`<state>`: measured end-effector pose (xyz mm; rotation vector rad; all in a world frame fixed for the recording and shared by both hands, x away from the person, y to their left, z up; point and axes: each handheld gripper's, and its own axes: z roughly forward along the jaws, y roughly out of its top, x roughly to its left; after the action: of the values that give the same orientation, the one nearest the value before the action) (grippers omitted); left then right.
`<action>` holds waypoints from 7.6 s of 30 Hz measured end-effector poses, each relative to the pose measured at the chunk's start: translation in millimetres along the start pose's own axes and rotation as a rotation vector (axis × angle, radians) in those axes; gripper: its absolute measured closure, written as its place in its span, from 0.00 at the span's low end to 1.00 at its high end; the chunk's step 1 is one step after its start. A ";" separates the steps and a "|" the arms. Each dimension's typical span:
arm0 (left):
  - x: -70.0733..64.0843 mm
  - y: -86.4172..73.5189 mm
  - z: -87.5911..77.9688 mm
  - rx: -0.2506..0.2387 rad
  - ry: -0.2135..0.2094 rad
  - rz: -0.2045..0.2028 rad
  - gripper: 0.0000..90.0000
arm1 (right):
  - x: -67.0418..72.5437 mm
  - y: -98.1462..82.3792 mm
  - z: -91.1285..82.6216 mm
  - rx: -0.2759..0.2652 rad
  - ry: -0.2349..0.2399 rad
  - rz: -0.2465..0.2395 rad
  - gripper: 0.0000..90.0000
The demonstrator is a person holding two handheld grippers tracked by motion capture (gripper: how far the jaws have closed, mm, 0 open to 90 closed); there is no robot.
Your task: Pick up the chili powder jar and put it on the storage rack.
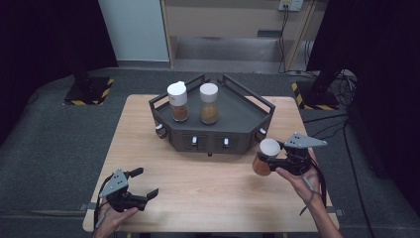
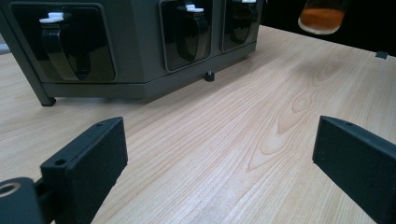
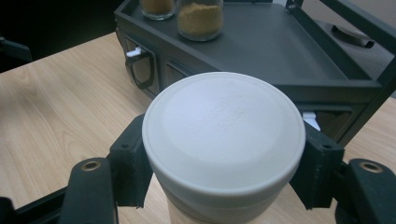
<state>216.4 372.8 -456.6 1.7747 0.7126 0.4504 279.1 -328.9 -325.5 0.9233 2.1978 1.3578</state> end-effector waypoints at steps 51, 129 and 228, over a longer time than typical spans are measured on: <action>1.4 -0.3 0.9 0.002 -0.008 -0.003 0.03 | -18.3 163.0 51.8 0.026 -0.024 0.000 0.37; 1.4 -0.8 1.0 -0.004 -0.005 -0.001 0.03 | -24.3 134.8 76.7 -0.087 -0.119 -0.032 0.07; -1.3 -1.3 -0.2 -0.013 0.005 0.013 0.03 | 39.1 -115.2 -19.2 -0.128 -0.079 0.016 0.01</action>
<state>215.0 372.4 -457.7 1.7669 0.7009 0.4676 201.9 -349.1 -419.2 0.9324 2.0236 1.4262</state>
